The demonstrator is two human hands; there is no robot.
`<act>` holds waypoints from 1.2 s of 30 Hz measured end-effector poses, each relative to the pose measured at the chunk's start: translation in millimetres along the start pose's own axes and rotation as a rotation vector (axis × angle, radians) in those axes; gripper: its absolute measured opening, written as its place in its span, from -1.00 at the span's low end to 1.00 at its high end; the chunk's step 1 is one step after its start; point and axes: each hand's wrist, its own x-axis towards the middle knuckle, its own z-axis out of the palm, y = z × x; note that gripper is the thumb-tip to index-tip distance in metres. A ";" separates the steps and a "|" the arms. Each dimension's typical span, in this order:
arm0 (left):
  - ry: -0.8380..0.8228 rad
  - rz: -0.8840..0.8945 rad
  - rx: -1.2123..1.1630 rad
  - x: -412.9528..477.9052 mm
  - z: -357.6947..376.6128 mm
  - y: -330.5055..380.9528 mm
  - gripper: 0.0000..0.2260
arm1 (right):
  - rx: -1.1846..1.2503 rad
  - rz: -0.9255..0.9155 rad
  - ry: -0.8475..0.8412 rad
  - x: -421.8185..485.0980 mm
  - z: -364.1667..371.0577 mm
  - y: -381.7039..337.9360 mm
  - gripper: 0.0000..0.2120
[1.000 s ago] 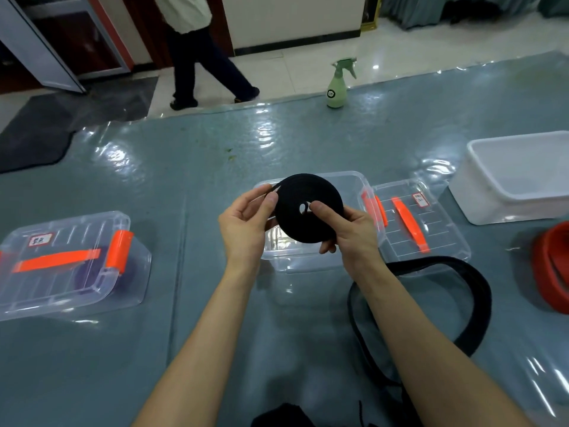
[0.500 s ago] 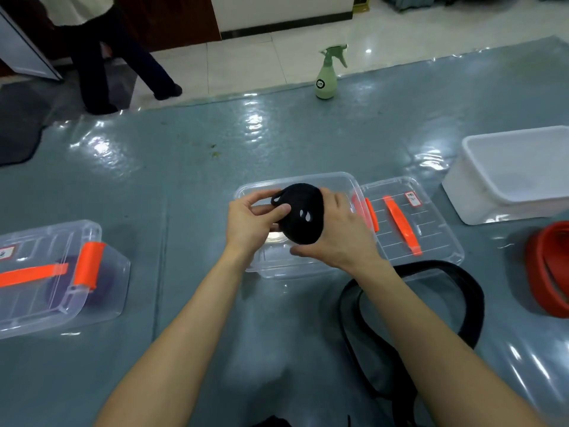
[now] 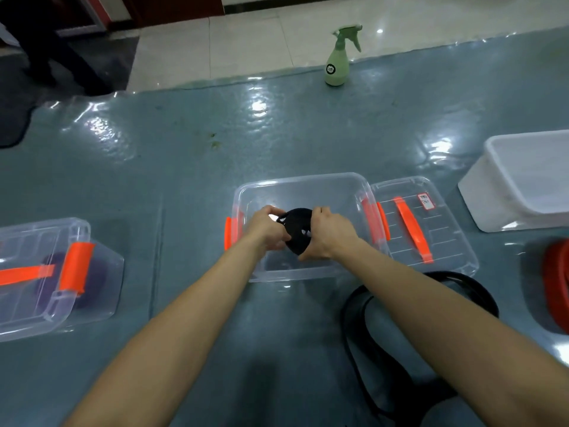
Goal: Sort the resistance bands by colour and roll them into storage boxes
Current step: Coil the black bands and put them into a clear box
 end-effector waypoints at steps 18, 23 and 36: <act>0.044 -0.062 0.389 55.6 14.4 -16.4 -0.64 | -0.003 -0.013 -0.258 39.1 23.6 5.4 0.21; 0.042 0.094 1.051 45.1 21.8 -18.3 -0.43 | -0.194 -0.070 -0.216 36.5 17.4 -5.1 0.18; 0.129 0.165 1.254 29.9 31.6 -2.4 -0.19 | 0.535 -0.133 0.514 -114.1 -38.0 68.5 -0.71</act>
